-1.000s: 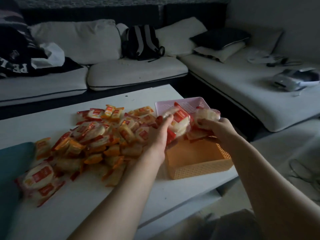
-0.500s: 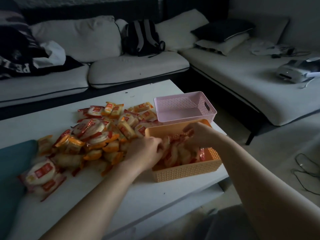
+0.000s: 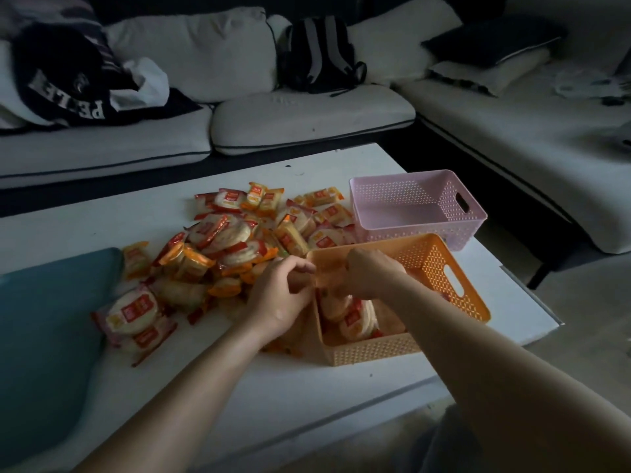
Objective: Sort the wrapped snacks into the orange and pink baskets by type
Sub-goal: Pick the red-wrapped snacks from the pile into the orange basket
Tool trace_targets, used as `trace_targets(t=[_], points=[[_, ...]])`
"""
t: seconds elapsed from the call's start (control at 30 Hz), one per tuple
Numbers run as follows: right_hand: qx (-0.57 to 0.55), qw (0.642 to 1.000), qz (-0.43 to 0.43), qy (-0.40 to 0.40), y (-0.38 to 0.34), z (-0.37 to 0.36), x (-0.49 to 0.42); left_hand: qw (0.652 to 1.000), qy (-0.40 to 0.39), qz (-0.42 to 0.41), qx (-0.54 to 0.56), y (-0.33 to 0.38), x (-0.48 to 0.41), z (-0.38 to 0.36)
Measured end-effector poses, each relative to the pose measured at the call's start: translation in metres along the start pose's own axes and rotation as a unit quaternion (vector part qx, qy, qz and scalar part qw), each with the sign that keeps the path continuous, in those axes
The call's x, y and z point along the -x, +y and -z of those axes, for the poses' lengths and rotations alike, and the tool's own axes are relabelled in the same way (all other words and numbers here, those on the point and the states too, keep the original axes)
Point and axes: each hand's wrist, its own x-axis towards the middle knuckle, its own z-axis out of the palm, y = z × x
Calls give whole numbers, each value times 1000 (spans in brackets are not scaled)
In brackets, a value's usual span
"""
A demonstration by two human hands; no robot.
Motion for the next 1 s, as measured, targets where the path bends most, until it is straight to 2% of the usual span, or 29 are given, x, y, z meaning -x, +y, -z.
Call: trace_targets(t=[0.1,0.2,0.27,0.33,0.4,0.47,0.53,0.57,0.63,0.73,0.9,1.0], points=[[-24,998,-8,64,-6,7,-7,999,-26,-1,-23,0,-3,2],[-145,984,-28,102,-13,5,-10,994,-29,-50,-97,7,-2,1],[-252,965,-37,52,-18,3,-12,985,-64,-71,-140,11,-3,0],[-301,952,-43,-18,-16,5,-14,975,-90,-59,-193,14,-4,0],[-269,963,-25,-6,-5,7,-13,964,-78,-58,-247,15,-3,-1],[-97,995,30,17,10,8,-10,956,-62,-70,-280,17,-2,-3],[35,995,87,-47,20,0,-4,953,-48,-79,-290,18,-2,-5],[50,990,98,-85,23,-6,-1,955,-43,-73,-285,17,-3,-5],[63,986,108,-114,25,-12,1,960,-37,-55,-273,15,-4,-4],[71,981,143,-107,29,6,4,963,-42,-35,-266,16,-4,-5],[-114,975,188,-14,32,37,10,962,-35,-29,-270,22,-2,-9],[-123,969,213,26,21,19,-4,962,-32,-37,-268,19,0,-11]])
